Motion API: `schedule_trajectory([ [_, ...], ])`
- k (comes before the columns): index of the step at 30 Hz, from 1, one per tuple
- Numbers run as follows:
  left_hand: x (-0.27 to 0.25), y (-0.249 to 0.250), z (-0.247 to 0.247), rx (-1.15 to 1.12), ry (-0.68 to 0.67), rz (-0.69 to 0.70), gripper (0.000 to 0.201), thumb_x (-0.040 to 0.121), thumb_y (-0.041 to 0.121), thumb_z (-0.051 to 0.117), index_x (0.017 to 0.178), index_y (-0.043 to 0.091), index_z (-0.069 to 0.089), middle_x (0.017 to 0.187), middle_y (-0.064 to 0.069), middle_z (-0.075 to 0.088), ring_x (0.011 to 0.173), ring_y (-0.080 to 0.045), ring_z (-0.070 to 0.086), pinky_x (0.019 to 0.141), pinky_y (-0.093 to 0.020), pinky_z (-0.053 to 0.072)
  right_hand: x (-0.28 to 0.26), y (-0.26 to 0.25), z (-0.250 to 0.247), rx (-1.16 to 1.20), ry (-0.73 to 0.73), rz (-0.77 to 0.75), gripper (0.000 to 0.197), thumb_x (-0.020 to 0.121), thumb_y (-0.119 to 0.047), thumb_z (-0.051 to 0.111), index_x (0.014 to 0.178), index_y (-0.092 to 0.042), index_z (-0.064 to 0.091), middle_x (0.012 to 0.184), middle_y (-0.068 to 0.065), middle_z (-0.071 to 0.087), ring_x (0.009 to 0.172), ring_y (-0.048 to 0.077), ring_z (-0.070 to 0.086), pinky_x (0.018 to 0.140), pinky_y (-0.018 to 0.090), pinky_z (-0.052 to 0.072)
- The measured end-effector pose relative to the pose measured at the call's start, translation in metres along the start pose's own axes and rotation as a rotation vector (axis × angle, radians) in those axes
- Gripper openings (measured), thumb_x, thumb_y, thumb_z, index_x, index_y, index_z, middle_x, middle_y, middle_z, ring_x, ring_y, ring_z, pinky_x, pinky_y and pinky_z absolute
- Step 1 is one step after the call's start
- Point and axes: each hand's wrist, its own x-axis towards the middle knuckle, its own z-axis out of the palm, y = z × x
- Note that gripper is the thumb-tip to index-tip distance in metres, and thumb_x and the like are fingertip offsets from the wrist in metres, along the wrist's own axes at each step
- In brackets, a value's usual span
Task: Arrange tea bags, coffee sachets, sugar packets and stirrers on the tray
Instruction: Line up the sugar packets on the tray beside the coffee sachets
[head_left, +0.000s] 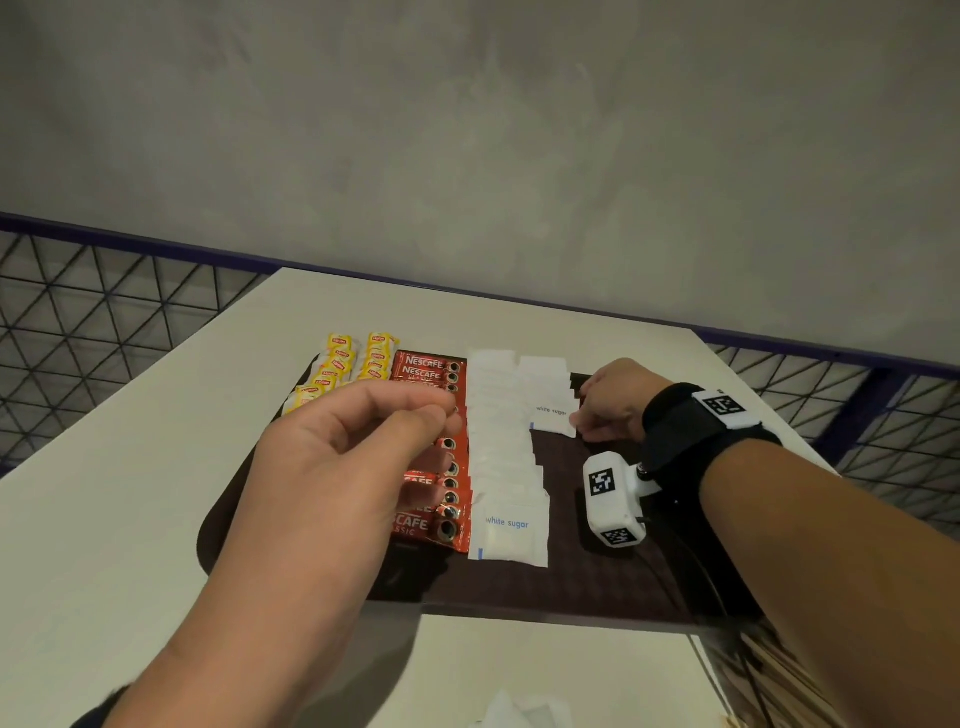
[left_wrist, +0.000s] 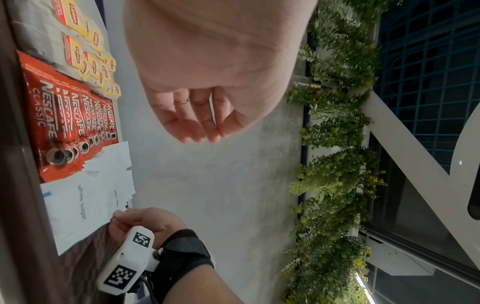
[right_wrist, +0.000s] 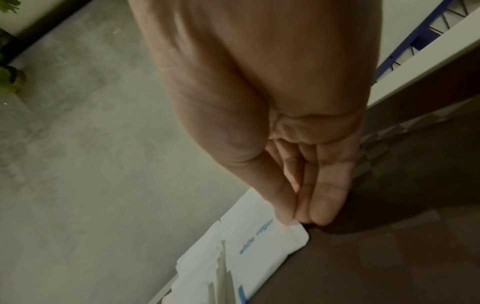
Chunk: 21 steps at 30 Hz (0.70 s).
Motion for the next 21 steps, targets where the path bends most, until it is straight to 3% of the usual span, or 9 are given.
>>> schedule_trajectory([
  [4,0.0,-0.001,0.0,0.018,0.001,-0.006,0.02,0.09,0.009,0.068,0.08,0.019,0.081,0.084,-0.004,0.079,0.069,-0.013,0.069,0.062,-0.031,0.051,-0.003,0.0,0.001,0.011,-0.012,0.005,0.027,0.087,0.016,0.067,0.111,0.004,0.062,0.089,0.023,0.066,0.081,0.032,0.066,0.088,0.045,0.059],
  [7,-0.001,-0.001,0.001,0.027,-0.001,-0.002,0.02,0.09,0.008,0.068,0.08,0.019,0.081,0.085,-0.005,0.079,0.07,-0.013,0.068,0.066,-0.035,0.051,-0.001,-0.001,0.0,-0.014,-0.016,0.013,0.032,0.086,0.015,0.068,0.117,0.008,0.062,0.103,0.026,0.068,0.093,0.037,0.068,0.083,0.042,0.06],
  [10,-0.001,-0.002,0.001,0.027,-0.006,-0.007,0.021,0.09,0.005,0.067,0.08,0.016,0.081,0.083,-0.006,0.079,0.068,-0.014,0.067,0.068,-0.037,0.052,0.0,0.0,-0.001,-0.019,-0.02,0.003,0.034,0.085,0.016,0.069,0.117,0.009,0.063,0.102,0.026,0.069,0.1,0.042,0.069,0.084,0.044,0.06],
  [12,-0.001,-0.002,0.001,0.022,-0.016,-0.009,0.021,0.091,0.004,0.067,0.08,0.015,0.081,0.084,-0.007,0.079,0.069,-0.015,0.067,0.068,-0.036,0.052,0.001,0.0,-0.001,-0.003,-0.019,-0.013,0.03,0.084,0.017,0.069,0.112,0.008,0.063,0.096,0.024,0.068,0.096,0.04,0.07,0.083,0.044,0.061],
  [14,-0.001,-0.001,0.001,0.021,-0.029,-0.005,0.02,0.091,0.004,0.066,0.08,0.012,0.081,0.085,-0.009,0.079,0.072,-0.017,0.069,0.068,-0.034,0.051,-0.002,-0.002,-0.002,-0.032,-0.022,-0.037,0.02,0.085,0.013,0.071,0.102,0.006,0.063,0.09,0.022,0.066,0.082,0.032,0.069,0.078,0.043,0.061],
  [17,0.002,-0.001,0.0,0.036,-0.04,0.003,0.019,0.093,0.004,0.065,0.082,0.012,0.078,0.085,-0.007,0.079,0.072,-0.016,0.07,0.064,-0.03,0.051,-0.016,-0.009,-0.012,-0.234,0.062,-0.146,0.014,0.09,-0.006,0.073,0.091,0.003,0.063,0.081,0.019,0.064,0.064,0.027,0.064,0.067,0.04,0.059],
  [21,0.004,0.001,-0.001,0.031,-0.034,0.016,0.017,0.094,0.004,0.064,0.085,0.013,0.075,0.081,-0.004,0.077,0.068,-0.015,0.067,0.057,-0.023,0.052,-0.076,-0.023,-0.018,-0.686,0.126,-0.444,0.019,0.089,-0.024,0.069,0.09,-0.005,0.069,0.081,0.015,0.075,0.067,0.031,0.071,0.065,0.039,0.061],
])
